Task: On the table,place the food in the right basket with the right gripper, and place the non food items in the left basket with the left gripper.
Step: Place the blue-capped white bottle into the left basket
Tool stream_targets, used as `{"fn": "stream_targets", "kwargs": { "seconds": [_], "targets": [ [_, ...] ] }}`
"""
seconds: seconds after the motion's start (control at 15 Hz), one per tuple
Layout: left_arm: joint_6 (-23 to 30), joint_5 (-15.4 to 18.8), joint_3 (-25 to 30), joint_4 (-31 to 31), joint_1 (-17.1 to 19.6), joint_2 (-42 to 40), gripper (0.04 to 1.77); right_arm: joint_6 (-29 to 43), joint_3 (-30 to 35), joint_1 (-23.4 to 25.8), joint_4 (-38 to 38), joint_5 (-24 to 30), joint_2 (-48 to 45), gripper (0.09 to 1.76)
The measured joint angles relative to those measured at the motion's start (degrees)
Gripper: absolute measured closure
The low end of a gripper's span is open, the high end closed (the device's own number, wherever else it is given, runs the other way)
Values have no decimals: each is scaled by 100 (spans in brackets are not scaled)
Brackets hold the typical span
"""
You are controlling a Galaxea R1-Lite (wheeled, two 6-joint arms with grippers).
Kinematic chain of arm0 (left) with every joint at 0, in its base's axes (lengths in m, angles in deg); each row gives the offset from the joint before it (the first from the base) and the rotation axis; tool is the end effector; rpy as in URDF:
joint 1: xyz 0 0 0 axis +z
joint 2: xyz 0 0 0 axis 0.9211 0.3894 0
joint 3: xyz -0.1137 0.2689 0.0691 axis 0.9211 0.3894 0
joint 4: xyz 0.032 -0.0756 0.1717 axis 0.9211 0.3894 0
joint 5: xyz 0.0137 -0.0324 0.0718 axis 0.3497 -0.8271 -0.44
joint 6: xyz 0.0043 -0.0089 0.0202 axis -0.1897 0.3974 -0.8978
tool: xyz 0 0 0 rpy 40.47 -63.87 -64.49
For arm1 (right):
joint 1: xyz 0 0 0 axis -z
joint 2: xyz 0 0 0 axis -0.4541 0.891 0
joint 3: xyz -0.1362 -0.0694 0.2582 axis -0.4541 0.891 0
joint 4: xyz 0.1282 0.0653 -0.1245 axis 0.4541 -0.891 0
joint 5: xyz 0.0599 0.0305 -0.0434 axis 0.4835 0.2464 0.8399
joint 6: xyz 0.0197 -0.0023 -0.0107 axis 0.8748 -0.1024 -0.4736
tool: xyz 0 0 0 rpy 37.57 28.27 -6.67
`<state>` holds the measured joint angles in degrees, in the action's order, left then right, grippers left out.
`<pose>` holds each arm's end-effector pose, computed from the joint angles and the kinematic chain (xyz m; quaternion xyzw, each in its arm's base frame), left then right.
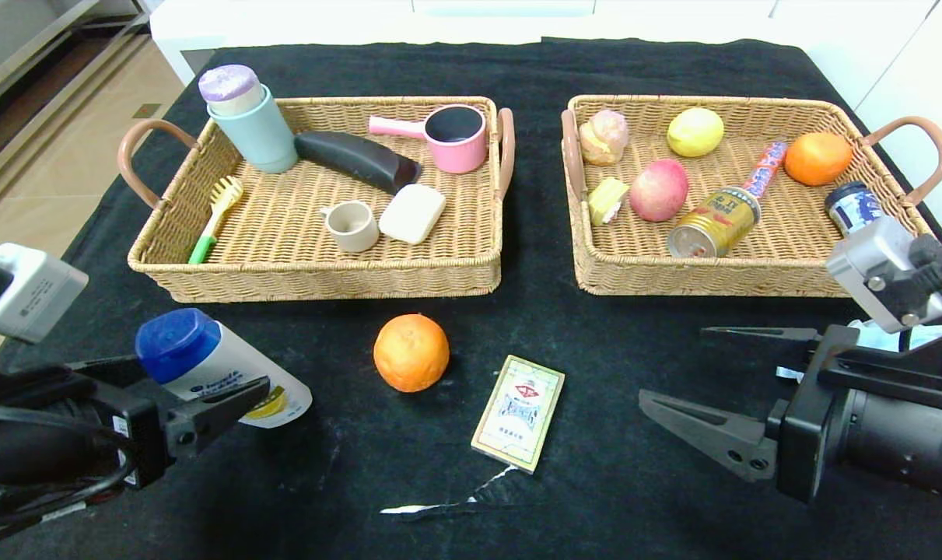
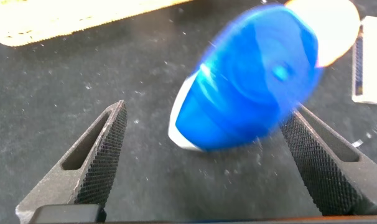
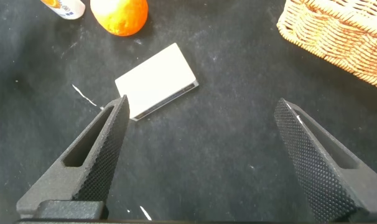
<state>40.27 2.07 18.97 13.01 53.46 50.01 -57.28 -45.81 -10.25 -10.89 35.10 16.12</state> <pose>0.1481 -0.0362 0.2213 0.0390 0.1535 -0.1285 0.9790 0.1664 0.1294 0.2287 -0.0508 0.1109 0.3669 0.9222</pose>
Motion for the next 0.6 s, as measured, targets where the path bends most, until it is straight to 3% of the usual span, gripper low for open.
{"fn": "stream_targets", "kwargs": {
  "seconds": [0.6],
  "targets": [
    [-11,1,-119,-28,11,273,9,2,0,2,0,0,0,14]
  ]
}}
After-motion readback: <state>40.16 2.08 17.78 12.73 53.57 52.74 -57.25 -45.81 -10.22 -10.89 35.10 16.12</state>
